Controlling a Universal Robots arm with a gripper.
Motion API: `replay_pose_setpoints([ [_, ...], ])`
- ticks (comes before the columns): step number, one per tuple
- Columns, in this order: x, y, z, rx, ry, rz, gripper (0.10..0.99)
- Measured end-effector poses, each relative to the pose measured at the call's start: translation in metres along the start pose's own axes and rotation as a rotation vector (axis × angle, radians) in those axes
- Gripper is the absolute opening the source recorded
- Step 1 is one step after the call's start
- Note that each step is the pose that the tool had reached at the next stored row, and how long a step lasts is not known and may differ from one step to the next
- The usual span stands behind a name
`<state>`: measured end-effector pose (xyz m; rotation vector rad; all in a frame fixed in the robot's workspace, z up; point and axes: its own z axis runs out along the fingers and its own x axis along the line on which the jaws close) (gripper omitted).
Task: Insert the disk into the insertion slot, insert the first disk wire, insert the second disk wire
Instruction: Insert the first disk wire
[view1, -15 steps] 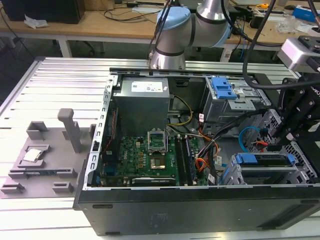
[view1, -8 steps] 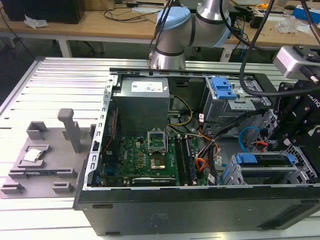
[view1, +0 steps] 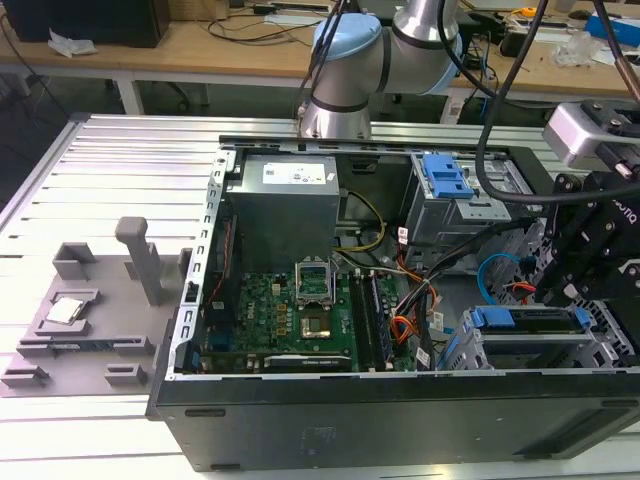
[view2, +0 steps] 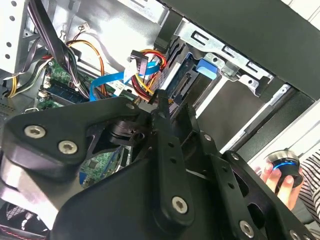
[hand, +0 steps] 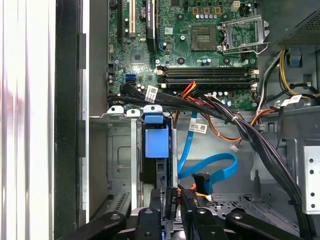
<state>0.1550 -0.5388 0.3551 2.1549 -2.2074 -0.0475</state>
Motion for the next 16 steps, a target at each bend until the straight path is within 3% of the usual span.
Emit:
replay_pose_setpoints([
  [1, 0.0000, 0.0000, 0.0000, 0.000, 0.0000, 0.000, 0.220],
  [3, 0.0001, 0.0000, 0.0000, 0.000, 0.0000, 0.000, 0.176],
  [9, 0.0002, 0.0000, 0.0000, 0.000, -0.0001, 0.000, 0.176],
  [16, 0.0139, -0.0004, 0.0004, 0.000, 0.0000, 0.000, 0.176],
])
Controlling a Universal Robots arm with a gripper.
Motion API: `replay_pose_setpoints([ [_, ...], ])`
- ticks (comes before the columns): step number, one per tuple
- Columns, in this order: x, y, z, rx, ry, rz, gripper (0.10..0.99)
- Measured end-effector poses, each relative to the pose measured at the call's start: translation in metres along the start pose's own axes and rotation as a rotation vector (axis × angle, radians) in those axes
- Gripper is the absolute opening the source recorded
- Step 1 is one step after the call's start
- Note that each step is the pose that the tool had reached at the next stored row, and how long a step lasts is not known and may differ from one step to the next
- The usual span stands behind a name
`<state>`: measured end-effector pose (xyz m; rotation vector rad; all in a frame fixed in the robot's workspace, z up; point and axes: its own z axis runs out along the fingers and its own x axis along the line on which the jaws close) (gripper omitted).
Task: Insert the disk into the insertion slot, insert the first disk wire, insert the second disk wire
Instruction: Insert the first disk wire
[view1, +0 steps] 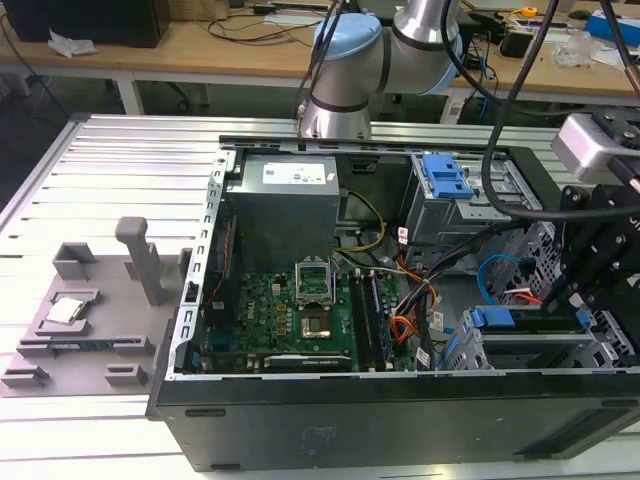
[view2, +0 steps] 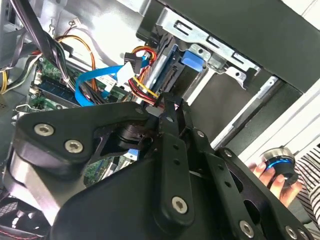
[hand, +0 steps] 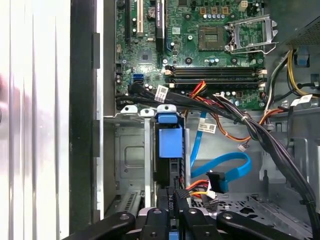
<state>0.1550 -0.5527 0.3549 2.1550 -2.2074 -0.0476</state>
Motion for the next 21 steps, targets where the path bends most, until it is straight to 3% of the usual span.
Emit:
replay_pose_setpoints([
  [3, 0.0004, -0.0003, 0.0021, 0.000, -0.0010, 0.000, 0.176],
  [6, 0.0002, -0.0022, 0.0042, -0.001, -0.0161, -0.001, 0.176],
  [8, -0.0006, -0.0040, 0.0051, -0.001, -0.0332, -0.002, 0.176],
  [9, -0.0007, -0.0050, 0.0054, -0.001, -0.0366, -0.002, 0.176],
  [21, -0.0014, -0.0113, 0.0100, -0.004, -0.0559, -0.003, 0.176],
])
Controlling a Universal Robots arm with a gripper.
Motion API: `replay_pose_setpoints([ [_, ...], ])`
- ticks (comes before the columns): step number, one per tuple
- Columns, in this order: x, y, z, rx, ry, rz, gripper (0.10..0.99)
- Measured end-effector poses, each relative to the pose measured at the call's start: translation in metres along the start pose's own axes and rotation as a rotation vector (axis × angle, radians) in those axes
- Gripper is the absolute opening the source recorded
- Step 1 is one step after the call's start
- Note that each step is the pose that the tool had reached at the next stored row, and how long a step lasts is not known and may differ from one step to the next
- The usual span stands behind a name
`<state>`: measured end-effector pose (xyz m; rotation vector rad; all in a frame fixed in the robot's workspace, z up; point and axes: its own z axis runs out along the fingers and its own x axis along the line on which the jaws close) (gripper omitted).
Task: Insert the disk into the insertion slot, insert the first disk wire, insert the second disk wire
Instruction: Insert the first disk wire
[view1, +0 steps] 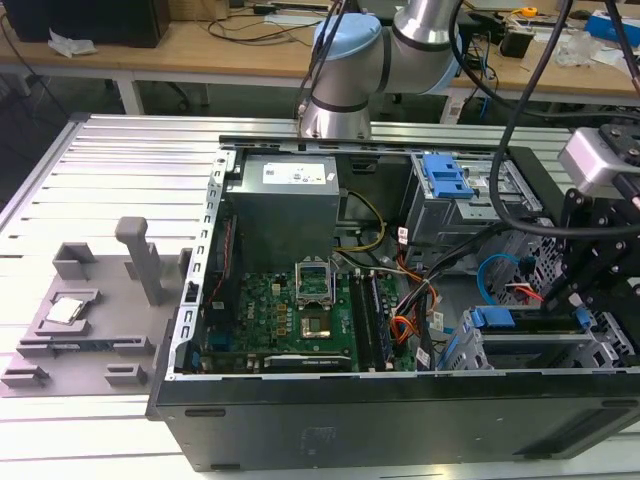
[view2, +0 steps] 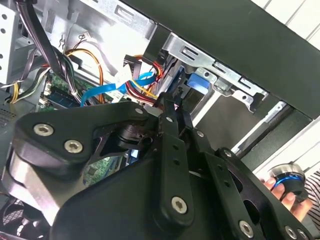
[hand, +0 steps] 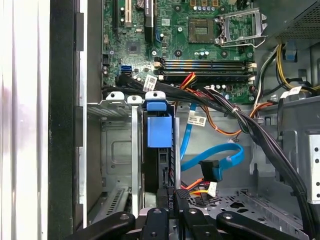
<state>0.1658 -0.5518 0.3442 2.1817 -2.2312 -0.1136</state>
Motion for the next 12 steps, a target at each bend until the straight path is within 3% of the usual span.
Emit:
replay_pose_setpoints([
  [5, 0.0001, -0.0003, 0.0022, 0.000, -0.0098, -0.001, 0.176],
  [9, 0.0026, -0.0006, 0.0048, 0.000, -0.0110, -0.001, 0.176],
  [11, 0.0025, 0.0000, -0.0027, 0.000, -0.0110, -0.001, 0.176],
  [12, 0.0033, -0.0001, -0.0026, 0.000, -0.0117, -0.001, 0.176],
])
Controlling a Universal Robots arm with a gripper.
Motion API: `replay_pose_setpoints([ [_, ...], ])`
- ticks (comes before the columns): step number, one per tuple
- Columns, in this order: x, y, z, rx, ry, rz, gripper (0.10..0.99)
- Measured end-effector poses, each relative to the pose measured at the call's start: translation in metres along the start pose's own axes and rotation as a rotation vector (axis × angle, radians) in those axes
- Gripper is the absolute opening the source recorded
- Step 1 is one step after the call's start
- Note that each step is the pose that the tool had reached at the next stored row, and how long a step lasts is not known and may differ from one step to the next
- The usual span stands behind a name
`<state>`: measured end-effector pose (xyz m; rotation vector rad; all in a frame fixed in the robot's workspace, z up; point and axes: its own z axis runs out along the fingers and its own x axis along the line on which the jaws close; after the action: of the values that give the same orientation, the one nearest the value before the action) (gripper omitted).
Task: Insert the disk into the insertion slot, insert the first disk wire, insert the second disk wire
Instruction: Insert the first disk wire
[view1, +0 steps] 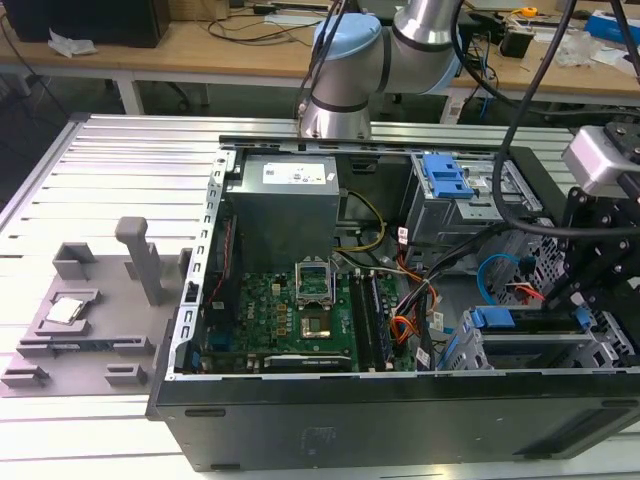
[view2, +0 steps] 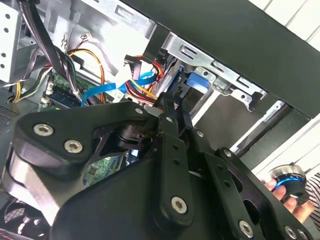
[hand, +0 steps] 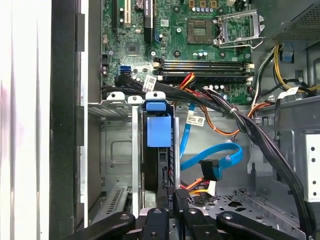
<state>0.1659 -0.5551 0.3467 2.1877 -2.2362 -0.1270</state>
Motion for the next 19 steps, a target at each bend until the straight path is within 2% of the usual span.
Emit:
replay_pose_setpoints([
  [9, 0.0017, 0.0001, 0.0034, 0.000, -0.0138, -0.001, 0.176],
  [14, 0.0061, 0.0000, 0.0035, 0.000, -0.0135, -0.001, 0.176],
  [19, 0.0061, -0.0014, 0.0044, -0.002, -0.0145, -0.001, 0.176],
])
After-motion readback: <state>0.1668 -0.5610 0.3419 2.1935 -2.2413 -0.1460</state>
